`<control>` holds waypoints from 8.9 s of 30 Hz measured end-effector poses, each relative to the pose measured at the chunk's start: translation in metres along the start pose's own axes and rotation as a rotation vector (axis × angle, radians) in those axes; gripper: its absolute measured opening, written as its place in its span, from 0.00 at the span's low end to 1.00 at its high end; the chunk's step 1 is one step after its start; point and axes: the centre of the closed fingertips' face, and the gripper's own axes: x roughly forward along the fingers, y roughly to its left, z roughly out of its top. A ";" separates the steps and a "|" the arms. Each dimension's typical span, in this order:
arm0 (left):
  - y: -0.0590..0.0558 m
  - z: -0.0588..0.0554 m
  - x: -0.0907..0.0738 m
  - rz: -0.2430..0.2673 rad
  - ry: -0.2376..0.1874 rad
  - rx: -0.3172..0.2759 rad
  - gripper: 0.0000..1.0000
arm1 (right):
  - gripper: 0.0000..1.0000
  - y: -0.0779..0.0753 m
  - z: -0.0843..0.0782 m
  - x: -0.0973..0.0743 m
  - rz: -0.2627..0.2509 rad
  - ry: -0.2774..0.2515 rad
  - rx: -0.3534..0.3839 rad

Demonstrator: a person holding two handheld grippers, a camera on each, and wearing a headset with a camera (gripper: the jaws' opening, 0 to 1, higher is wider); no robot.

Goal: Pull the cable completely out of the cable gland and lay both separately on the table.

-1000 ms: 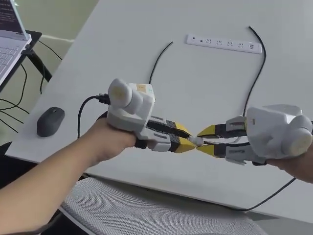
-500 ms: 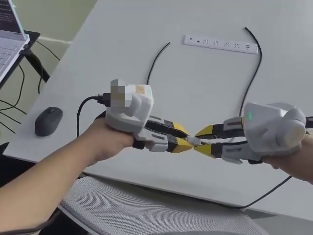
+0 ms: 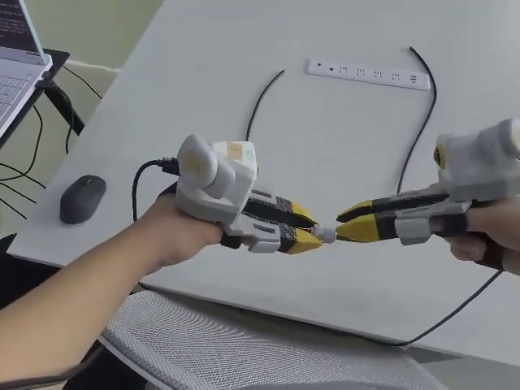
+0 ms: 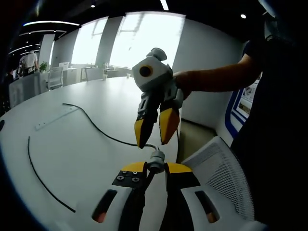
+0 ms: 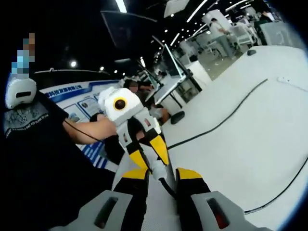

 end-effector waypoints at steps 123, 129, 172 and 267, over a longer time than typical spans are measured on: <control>0.019 0.003 0.007 0.067 0.008 -0.024 0.15 | 0.00 -0.024 -0.017 -0.003 -0.755 0.215 -0.852; 0.021 0.003 0.005 0.075 0.003 -0.026 0.15 | 0.00 -0.028 -0.017 -0.010 -0.778 0.196 -0.810; 0.023 0.012 0.009 0.140 -0.036 -0.018 0.15 | 0.00 -0.081 -0.059 -0.061 -0.945 -0.045 -0.185; 0.026 0.013 0.014 0.182 -0.002 0.027 0.15 | 0.00 -0.052 -0.025 -0.048 -1.026 0.102 -0.539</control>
